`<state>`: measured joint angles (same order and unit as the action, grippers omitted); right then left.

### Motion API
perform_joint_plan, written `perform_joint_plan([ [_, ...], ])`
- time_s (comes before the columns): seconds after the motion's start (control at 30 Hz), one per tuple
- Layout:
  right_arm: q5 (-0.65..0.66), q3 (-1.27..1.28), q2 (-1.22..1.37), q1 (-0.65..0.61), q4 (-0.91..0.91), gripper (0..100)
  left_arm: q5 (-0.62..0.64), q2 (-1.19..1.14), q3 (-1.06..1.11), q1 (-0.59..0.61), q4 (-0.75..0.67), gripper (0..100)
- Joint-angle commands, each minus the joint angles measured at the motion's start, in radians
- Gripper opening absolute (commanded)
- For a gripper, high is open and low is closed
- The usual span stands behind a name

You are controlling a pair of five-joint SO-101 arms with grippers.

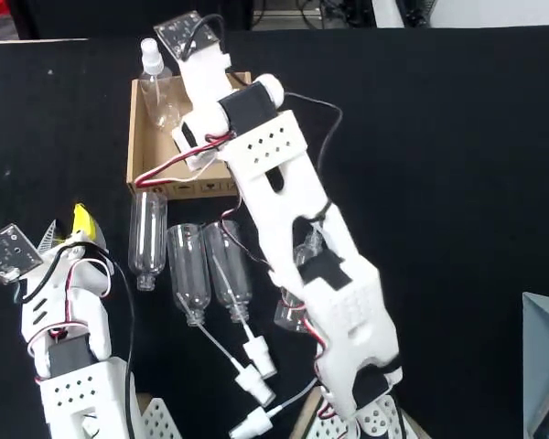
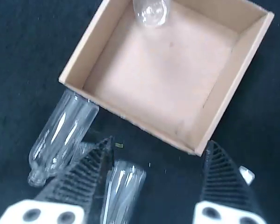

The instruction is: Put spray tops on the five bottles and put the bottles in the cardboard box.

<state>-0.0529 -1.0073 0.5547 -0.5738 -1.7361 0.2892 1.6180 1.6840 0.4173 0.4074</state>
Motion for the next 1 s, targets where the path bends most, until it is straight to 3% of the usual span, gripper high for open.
perform_joint_plan([
  [0.0, -0.008, 0.056, -0.128, -0.018, -0.025, 25.2, -0.009, 0.012, 0.025, 0.002, -0.029, 14],
  [0.33, -0.008, 0.321, -0.294, 0.006, -0.028, 25.1, -0.009, 0.012, 0.025, 0.002, -0.029, 14],
  [0.97, -0.008, 0.814, -0.671, 0.218, -0.023, 25.2, -0.009, 0.012, 0.025, 0.002, -0.029, 14],
])
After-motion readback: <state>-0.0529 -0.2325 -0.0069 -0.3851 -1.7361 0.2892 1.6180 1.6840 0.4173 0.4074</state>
